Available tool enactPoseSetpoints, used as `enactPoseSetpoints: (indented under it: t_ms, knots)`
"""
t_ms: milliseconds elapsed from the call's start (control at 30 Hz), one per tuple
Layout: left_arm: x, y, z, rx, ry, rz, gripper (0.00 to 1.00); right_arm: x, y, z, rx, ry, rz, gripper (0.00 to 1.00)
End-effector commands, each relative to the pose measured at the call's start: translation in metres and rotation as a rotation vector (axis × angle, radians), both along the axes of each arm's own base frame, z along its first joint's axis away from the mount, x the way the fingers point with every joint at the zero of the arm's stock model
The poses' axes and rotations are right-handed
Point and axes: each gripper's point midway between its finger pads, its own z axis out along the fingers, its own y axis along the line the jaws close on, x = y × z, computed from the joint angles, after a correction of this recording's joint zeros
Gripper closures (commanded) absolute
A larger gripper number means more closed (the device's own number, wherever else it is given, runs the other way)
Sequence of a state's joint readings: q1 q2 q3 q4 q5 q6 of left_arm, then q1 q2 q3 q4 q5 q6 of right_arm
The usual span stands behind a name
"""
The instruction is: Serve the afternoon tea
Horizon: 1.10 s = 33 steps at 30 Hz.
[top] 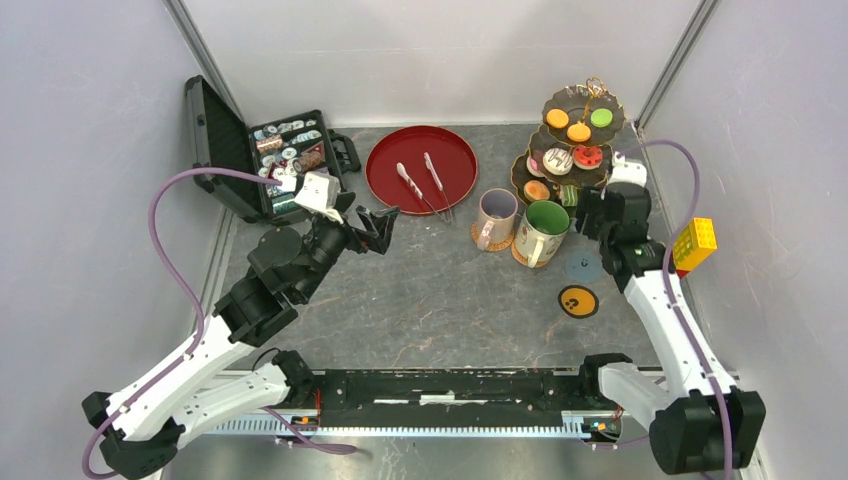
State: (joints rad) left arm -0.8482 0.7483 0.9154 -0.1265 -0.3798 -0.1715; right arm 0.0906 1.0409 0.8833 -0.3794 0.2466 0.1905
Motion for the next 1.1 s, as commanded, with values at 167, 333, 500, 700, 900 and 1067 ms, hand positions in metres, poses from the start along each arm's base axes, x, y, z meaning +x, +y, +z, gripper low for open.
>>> enactPoseSetpoints:
  t_ms: [167,333,500,700,900,1067]
  knots:
    - [-0.007,-0.001,0.025,-0.110,-0.023,-0.028,0.00,-0.045,-0.014,-0.094,0.120,0.133,-0.183,0.38]
    - [-0.007,0.000,0.025,-0.106,-0.025,-0.023,0.00,-0.038,-0.011,-0.102,0.122,0.144,-0.172,0.37]
    - [-0.006,0.001,0.025,-0.102,-0.025,-0.019,0.00,-0.019,-0.007,-0.068,0.119,0.079,-0.129,0.21]
    - [-0.006,0.000,0.025,-0.103,-0.023,-0.023,0.00,0.011,0.010,-0.018,0.181,-0.064,-0.043,0.09]
    - [-0.004,0.000,0.023,-0.091,-0.020,-0.012,0.00,0.034,0.024,-0.044,0.238,0.013,-0.023,0.17]
    - [-0.003,-0.001,0.021,-0.084,-0.015,-0.013,0.00,0.043,0.030,-0.073,0.257,0.062,-0.042,0.34]
